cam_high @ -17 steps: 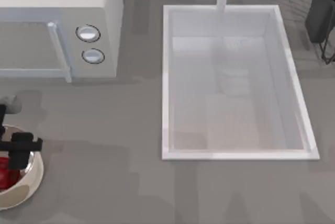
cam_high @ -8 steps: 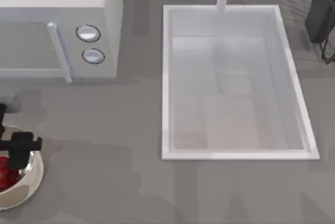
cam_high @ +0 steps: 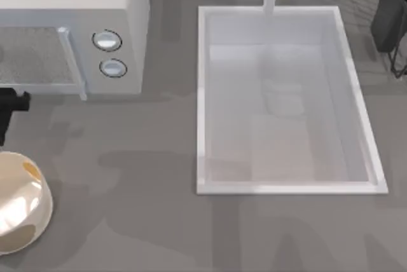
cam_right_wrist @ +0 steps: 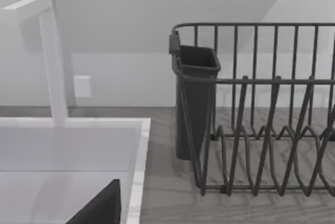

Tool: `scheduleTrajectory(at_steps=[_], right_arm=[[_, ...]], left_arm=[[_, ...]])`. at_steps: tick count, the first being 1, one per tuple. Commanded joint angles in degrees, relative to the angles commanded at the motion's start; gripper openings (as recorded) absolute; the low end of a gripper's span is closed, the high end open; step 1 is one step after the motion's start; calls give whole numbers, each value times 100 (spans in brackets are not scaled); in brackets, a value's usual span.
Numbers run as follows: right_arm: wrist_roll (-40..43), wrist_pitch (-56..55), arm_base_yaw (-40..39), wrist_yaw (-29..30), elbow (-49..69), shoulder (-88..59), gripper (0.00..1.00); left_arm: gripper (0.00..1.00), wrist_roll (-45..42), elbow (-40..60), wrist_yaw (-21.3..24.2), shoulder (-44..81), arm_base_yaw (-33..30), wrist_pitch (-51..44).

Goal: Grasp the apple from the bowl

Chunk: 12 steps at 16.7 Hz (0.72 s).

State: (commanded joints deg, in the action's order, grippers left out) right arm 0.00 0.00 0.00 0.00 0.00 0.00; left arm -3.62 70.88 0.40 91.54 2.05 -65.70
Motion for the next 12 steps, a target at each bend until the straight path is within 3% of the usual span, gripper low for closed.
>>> scheduleTrajectory(at_steps=[6,12], right_arm=[[0,0,0,0,0,0,100],[0,0,0,0,0,0,100]], left_arm=[[0,42,2388,-4,-220,-39,-2570],[0,59,2990,-6,-364,-53,-3177]])
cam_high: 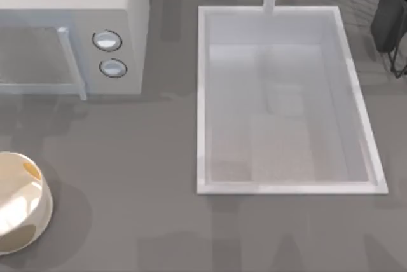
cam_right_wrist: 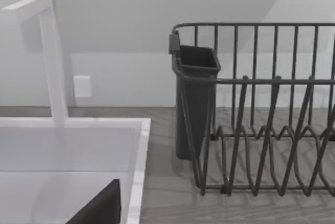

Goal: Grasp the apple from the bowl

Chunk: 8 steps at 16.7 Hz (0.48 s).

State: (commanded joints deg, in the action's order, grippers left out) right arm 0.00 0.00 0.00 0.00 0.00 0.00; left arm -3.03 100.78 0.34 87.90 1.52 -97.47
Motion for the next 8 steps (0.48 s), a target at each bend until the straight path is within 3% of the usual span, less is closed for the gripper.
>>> scheduleTrajectory(at_steps=[4,8], right_arm=[[0,0,0,0,0,0,100],[0,0,0,0,0,0,100]], left_arm=[[0,70,-38,-4,60,-55,52],[0,933,-329,-11,363,-917,475]])
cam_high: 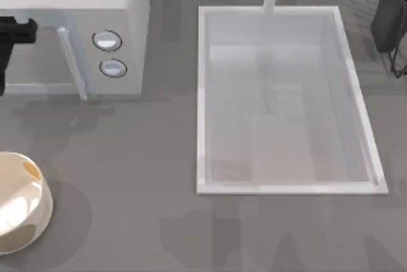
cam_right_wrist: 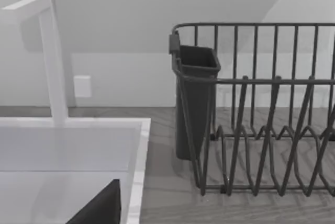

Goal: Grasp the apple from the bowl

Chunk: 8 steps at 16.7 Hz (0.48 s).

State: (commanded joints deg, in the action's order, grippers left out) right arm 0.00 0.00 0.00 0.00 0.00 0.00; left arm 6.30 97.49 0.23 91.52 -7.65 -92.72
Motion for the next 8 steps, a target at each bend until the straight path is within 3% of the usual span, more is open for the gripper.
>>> scheduleTrajectory(at_steps=[5,8], right_arm=[[0,0,0,0,0,0,100],[0,0,0,0,0,0,100]], left_arm=[[0,1964,-652,-14,488,-1958,901],[0,2673,-988,-20,679,-2667,1350]])
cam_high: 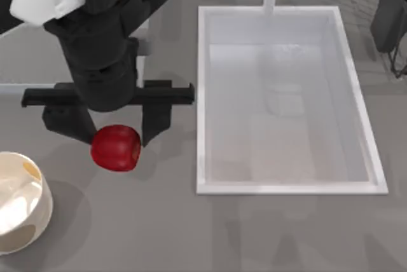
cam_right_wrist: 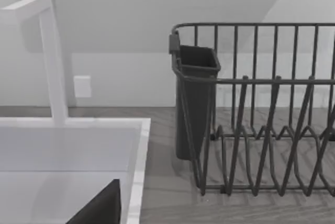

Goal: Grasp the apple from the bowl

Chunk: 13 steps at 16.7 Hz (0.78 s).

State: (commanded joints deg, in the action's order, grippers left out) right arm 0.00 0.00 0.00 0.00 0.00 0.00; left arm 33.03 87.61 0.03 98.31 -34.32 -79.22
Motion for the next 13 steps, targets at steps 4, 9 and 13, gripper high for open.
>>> scheduleTrajectory(at_steps=[4,9,13], right_arm=[[0,0,0,0,0,0,100],[0,0,0,0,0,0,100],[0,0,0,0,0,0,100]], left_arm=[[0,174,-109,-2,38,-174,140],[0,156,-313,1,67,-151,346],[0,147,-1123,0,242,-147,1417]])
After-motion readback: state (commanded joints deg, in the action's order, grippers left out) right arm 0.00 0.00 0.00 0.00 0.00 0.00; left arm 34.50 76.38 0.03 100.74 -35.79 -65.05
